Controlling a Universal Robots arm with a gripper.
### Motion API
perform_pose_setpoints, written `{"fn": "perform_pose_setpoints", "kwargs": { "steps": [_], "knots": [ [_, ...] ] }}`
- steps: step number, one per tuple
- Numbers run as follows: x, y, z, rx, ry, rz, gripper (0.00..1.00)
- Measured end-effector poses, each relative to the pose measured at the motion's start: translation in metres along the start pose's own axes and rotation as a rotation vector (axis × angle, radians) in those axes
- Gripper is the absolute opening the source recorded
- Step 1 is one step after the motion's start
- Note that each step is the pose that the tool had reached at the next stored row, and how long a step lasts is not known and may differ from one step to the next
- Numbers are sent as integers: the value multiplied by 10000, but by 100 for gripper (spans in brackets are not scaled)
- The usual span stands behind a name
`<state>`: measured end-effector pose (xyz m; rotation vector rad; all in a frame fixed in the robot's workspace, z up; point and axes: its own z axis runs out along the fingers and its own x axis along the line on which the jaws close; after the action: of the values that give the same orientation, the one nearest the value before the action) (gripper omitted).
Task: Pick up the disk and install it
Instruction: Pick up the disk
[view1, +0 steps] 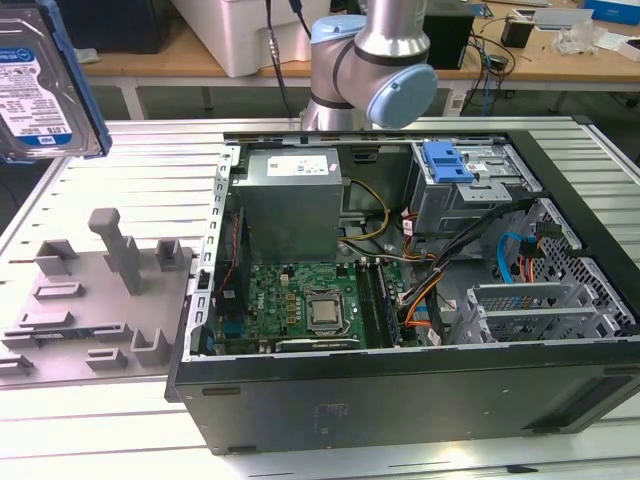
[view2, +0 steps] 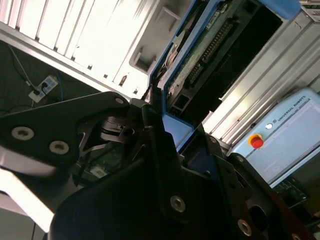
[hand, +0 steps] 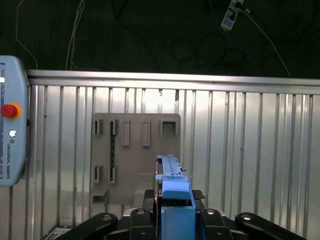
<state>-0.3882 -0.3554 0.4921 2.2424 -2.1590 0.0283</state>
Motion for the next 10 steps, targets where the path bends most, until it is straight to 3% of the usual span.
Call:
{"fn": "perform_pose_setpoints", "kwargs": {
  "steps": [10],
  "knots": [
    [78,-218,0,-13,-220,-3,37]
  ]
}}
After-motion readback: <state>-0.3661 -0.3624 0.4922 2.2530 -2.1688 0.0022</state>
